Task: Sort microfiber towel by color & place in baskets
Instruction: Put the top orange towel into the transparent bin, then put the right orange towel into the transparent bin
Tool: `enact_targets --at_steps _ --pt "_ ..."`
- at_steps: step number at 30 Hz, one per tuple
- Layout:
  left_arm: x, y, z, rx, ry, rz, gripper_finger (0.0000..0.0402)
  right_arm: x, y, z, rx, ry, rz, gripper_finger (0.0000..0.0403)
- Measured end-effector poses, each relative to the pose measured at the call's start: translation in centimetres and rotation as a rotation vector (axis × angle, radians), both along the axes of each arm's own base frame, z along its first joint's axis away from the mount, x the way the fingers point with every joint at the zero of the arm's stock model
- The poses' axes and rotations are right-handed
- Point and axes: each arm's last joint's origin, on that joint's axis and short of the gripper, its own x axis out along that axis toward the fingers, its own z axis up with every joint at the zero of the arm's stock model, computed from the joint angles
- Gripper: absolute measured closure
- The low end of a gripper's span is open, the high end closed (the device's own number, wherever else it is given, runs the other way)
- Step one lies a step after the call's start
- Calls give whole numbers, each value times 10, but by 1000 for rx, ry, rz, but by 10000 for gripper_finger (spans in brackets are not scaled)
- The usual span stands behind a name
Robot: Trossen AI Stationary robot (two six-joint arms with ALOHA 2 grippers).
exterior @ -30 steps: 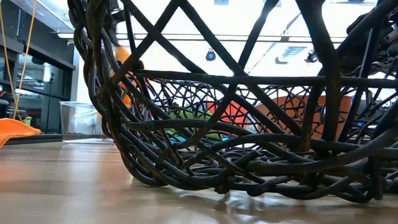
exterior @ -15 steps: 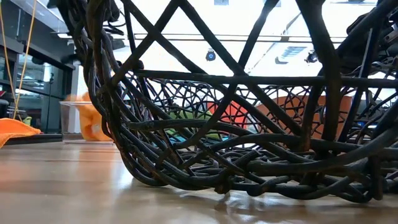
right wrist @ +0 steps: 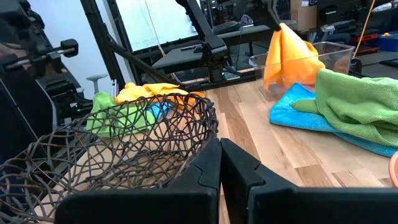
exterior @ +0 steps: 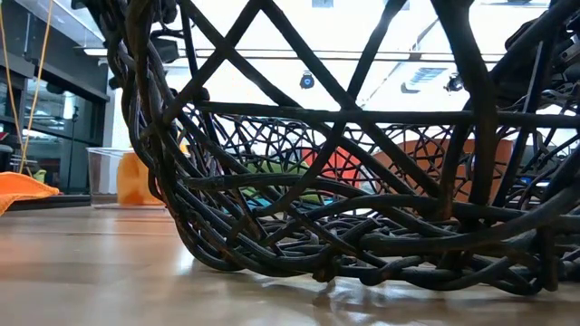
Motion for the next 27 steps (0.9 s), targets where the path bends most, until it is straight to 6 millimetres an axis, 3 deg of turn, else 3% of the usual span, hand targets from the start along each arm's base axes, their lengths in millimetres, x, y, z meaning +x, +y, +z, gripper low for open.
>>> enact_targets --at_steps 8,15,21,25,27 --pt "-5 -1 0 -51 27 30 301 0 0 0 0 0 0 402" --pt "-1 -3 36 -66 -121 -53 225 0 0 0 0 0 0 402" --pt "4 -7 75 -7 -333 -168 207 0 0 0 0 0 0 402" --pt "13 -14 82 11 -588 -195 206 0 0 0 -2 0 1 402" --pt "20 -21 80 -18 -705 -226 206 0 0 0 -91 -6 -4 402"
